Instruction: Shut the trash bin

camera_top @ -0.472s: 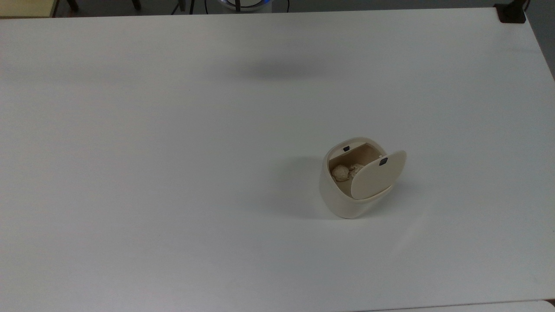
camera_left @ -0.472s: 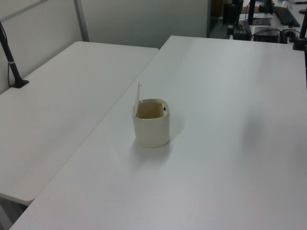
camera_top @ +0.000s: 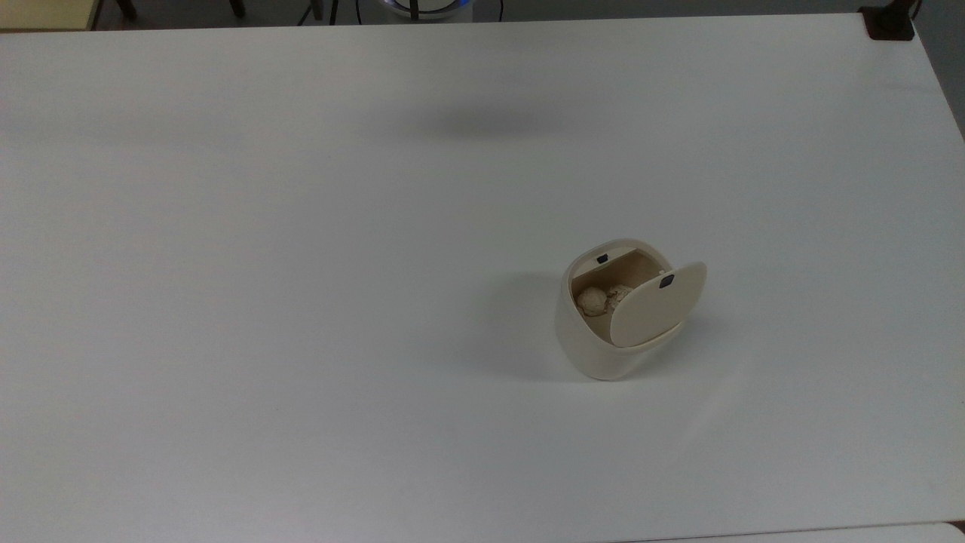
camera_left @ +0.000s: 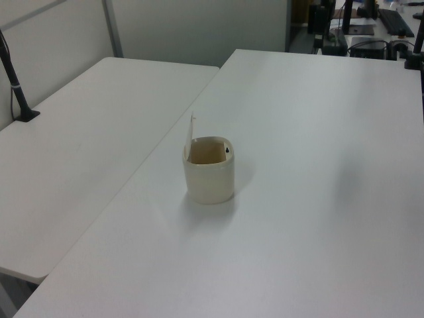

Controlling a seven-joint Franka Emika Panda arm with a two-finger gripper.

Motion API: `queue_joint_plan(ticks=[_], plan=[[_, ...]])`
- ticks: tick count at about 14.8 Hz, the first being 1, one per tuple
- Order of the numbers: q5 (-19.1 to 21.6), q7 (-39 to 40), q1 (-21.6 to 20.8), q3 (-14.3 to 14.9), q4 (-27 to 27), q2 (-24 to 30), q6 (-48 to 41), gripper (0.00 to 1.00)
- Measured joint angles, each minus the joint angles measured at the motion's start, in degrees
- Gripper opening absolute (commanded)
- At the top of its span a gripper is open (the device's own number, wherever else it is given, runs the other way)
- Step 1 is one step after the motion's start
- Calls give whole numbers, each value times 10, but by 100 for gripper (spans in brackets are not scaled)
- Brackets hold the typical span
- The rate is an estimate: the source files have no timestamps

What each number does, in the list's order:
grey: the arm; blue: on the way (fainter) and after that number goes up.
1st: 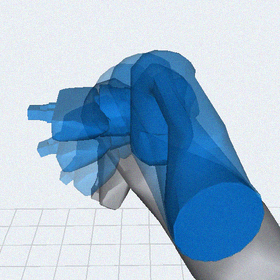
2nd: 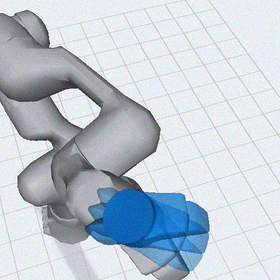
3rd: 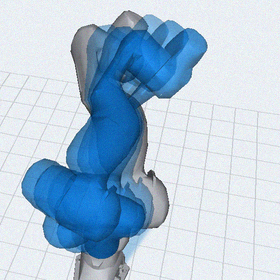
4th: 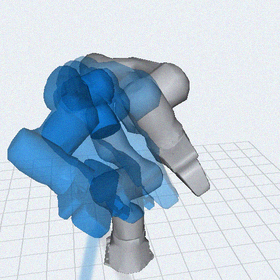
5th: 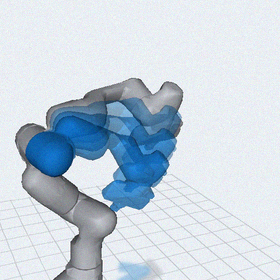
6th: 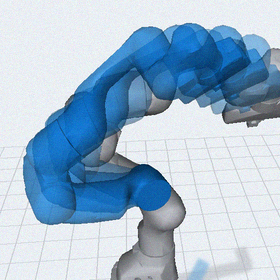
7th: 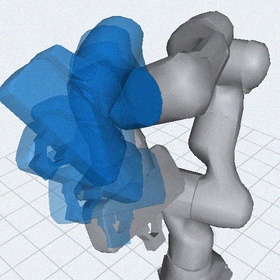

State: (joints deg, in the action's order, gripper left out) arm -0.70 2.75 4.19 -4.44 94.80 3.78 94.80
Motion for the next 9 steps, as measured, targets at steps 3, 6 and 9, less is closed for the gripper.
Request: queue_joint_plan(ticks=[3, 6, 9], plan=[[0, 0, 0, 0, 0, 0, 0, 100], [0, 2, 0, 0, 0, 0, 0, 99], [1, 2, -2, -2, 0, -7, 10, 77]])
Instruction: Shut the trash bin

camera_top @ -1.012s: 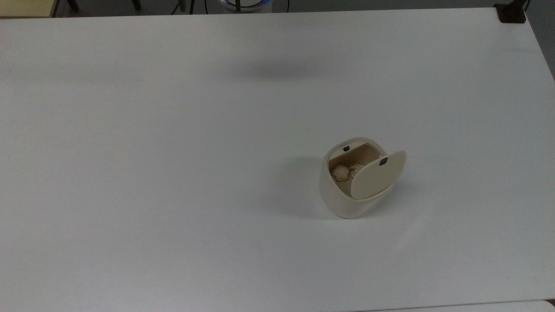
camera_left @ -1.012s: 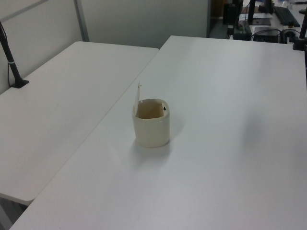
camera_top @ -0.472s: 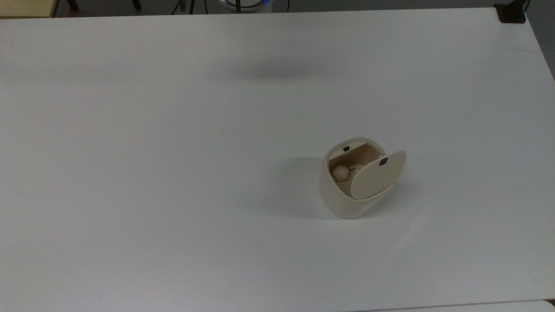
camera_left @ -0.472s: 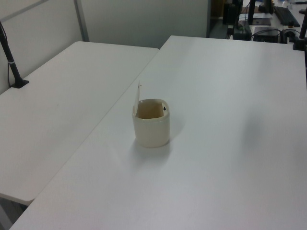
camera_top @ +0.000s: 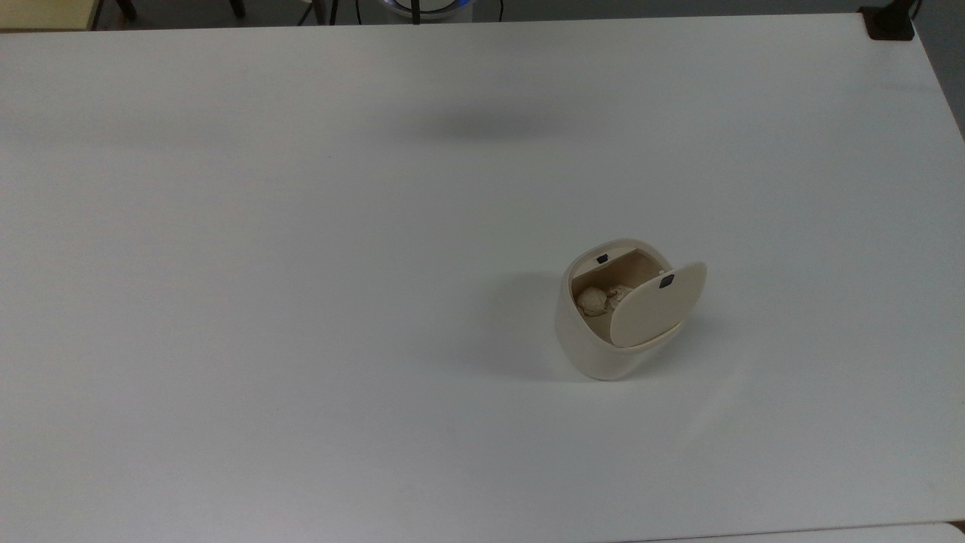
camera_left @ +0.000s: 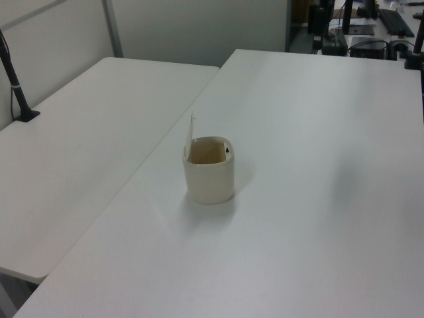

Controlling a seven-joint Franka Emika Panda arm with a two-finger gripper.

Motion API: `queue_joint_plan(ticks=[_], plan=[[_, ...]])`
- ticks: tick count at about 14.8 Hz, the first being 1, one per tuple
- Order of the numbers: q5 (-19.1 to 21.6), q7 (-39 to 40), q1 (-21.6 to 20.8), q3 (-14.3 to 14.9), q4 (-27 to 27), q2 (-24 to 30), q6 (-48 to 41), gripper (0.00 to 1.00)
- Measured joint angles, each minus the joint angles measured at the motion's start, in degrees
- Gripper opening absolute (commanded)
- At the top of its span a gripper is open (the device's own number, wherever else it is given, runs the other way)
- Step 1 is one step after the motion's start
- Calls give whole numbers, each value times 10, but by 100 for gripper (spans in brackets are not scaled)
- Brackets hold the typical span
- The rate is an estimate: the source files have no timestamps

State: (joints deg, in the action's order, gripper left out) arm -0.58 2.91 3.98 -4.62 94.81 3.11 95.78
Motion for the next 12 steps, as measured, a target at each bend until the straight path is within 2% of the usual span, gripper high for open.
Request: queue_joint_plan(ticks=[2, 7, 8, 12], plan=[[0, -7, -13, -1, 0, -14, 31, 64], [17, -147, -48, -4, -12, -55, 143, 6], [17, -182, -60, -4, -17, -63, 164, 0], [1, -364, -122, -5, -55, -118, 235, 0]])
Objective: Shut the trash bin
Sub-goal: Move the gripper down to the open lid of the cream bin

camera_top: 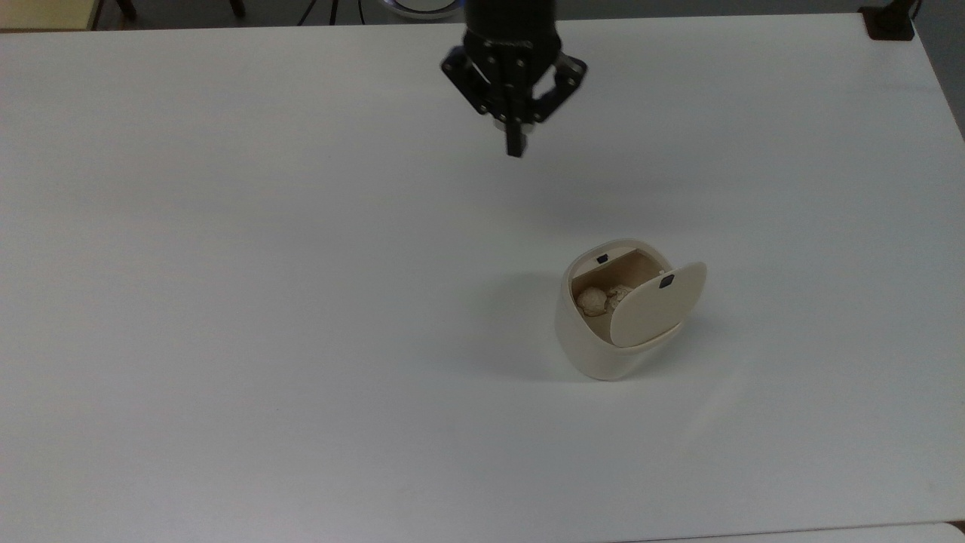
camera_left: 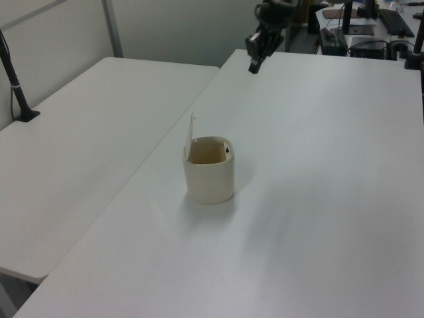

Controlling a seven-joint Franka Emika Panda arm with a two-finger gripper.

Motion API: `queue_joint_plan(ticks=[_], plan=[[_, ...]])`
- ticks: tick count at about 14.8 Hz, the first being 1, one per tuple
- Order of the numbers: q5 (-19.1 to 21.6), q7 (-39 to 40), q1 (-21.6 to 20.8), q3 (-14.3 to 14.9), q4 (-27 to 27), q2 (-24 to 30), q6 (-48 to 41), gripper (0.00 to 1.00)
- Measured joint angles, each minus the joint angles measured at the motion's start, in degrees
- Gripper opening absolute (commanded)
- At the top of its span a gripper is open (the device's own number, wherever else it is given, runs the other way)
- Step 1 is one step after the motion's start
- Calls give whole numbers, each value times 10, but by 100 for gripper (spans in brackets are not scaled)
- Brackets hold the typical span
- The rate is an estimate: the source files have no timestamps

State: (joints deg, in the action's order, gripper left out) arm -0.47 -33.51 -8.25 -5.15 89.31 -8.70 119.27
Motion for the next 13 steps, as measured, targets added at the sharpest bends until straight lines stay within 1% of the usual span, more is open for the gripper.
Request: queue_joint_plan(ticks=[3, 5, 8, 13], plan=[[-12, -98, -28, 0, -39, -53, 51, 0], [-12, -142, -38, 0, -55, -83, 93, 0], [-12, -178, -51, 1, -64, -112, 164, 0], [-12, -234, -76, 13, -67, -145, 240, 0]])
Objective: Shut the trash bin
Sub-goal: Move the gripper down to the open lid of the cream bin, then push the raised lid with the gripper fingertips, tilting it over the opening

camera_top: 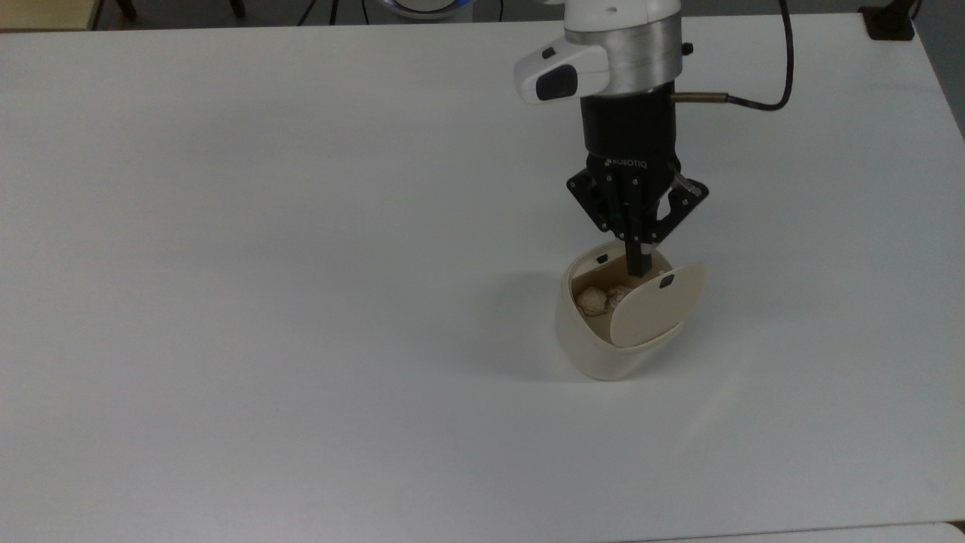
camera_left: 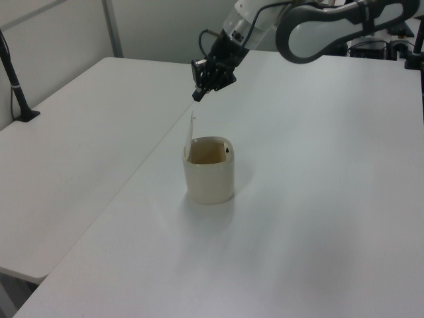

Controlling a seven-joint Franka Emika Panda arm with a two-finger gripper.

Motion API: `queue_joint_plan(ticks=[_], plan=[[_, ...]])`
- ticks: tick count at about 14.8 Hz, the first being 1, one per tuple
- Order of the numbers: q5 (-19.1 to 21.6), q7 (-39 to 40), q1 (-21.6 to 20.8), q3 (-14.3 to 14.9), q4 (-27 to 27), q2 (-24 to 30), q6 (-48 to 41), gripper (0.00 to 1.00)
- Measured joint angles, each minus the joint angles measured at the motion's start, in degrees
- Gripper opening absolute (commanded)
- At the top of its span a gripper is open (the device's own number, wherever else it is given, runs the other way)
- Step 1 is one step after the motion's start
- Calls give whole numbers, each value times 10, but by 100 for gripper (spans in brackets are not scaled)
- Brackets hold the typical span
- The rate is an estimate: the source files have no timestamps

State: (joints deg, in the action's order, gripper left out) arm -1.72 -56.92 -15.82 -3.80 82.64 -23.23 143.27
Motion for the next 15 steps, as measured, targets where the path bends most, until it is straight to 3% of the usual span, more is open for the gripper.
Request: queue_joint_plan(ticks=[5, 15], plan=[[0, -43, -21, 11, -1, -16, 37, 0], [-16, -49, -32, 13, -1, -27, 38, 0]])
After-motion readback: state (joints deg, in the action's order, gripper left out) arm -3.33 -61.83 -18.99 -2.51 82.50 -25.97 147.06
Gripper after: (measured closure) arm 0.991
